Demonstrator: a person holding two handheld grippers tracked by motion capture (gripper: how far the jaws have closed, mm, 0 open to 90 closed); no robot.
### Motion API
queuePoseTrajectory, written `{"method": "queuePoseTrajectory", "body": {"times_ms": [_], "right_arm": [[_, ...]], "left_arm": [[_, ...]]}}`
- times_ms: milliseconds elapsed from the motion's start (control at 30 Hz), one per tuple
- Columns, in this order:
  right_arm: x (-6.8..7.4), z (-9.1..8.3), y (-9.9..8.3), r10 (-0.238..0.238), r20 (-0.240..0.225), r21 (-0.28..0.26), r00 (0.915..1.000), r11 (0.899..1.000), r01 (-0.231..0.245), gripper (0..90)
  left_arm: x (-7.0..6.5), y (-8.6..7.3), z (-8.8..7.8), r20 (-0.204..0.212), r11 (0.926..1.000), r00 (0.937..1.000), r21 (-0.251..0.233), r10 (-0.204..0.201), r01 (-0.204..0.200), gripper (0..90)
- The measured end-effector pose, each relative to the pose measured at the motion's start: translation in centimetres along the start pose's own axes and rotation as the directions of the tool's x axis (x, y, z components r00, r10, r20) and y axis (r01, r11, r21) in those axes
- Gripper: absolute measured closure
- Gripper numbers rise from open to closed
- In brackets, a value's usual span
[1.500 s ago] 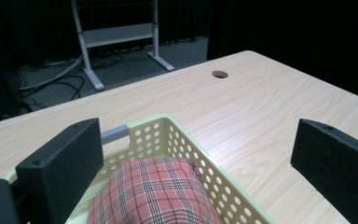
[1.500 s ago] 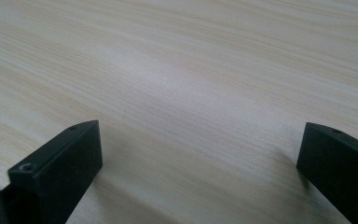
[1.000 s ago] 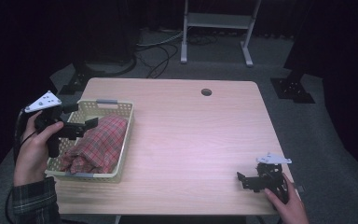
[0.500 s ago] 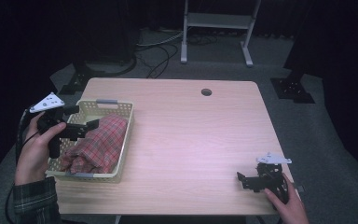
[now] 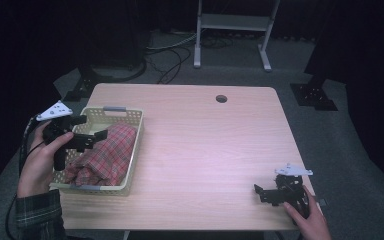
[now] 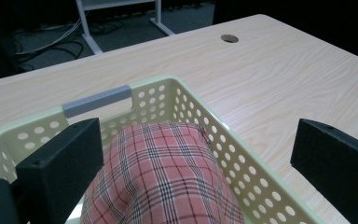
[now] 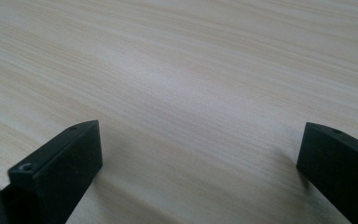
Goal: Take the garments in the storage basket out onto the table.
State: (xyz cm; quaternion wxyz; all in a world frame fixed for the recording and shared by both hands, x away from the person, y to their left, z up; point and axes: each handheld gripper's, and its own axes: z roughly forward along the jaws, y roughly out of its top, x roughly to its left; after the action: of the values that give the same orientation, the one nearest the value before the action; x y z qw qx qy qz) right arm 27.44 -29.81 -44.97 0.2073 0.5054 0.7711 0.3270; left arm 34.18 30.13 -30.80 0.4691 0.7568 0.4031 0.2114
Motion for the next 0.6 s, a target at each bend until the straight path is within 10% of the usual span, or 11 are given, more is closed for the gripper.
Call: {"method": "queuePoseTrajectory", "body": {"times_ms": [600], "right_arm": [[0.0,0.0,0.0,0.0,0.0,0.0,1.0,1.0,0.0,0.0]], "left_arm": [[0.5,-0.9,1.6,-0.005,0.9974,0.9997,0.067,-0.025,0.026,2.2]]}}
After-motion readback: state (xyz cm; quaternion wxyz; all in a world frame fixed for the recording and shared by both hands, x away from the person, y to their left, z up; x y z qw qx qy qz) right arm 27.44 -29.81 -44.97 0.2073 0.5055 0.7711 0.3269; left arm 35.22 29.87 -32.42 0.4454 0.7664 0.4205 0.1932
